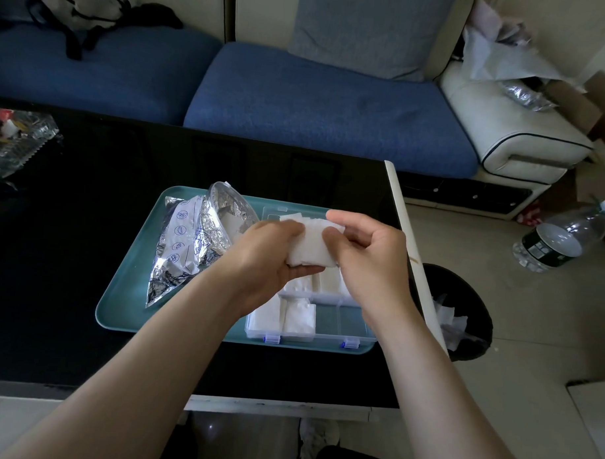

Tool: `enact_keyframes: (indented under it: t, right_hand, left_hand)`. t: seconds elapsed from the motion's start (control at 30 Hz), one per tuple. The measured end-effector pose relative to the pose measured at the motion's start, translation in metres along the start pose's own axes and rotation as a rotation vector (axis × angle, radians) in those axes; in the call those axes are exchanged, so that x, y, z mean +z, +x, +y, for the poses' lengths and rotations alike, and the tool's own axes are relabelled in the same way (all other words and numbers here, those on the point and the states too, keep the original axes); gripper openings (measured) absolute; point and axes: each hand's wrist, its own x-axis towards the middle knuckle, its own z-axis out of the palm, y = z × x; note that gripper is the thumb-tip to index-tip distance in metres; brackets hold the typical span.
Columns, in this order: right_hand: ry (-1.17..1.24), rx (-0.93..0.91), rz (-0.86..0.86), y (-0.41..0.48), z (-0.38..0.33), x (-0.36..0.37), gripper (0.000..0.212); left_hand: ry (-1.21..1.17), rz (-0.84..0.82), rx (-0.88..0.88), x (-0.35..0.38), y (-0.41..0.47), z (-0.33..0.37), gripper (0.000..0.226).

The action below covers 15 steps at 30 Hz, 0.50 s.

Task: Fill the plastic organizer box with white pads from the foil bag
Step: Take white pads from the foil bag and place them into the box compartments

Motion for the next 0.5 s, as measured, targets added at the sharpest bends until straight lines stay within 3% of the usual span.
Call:
enact_keyframes:
  t: [0.3, 0.5]
  right_hand:
    - [0.004, -0.03, 0.162, 0.006, 0.009, -0.008, 0.025]
    - [0.087, -0.036, 0.061, 0.002, -0.002, -0.006, 0.023]
  left_hand:
    - [0.0, 0.087, 0.008, -0.002, -0.001, 0.003, 0.03]
    - [-0.034, 0.069, -0.033, 0.0, -0.003, 0.004, 0.033]
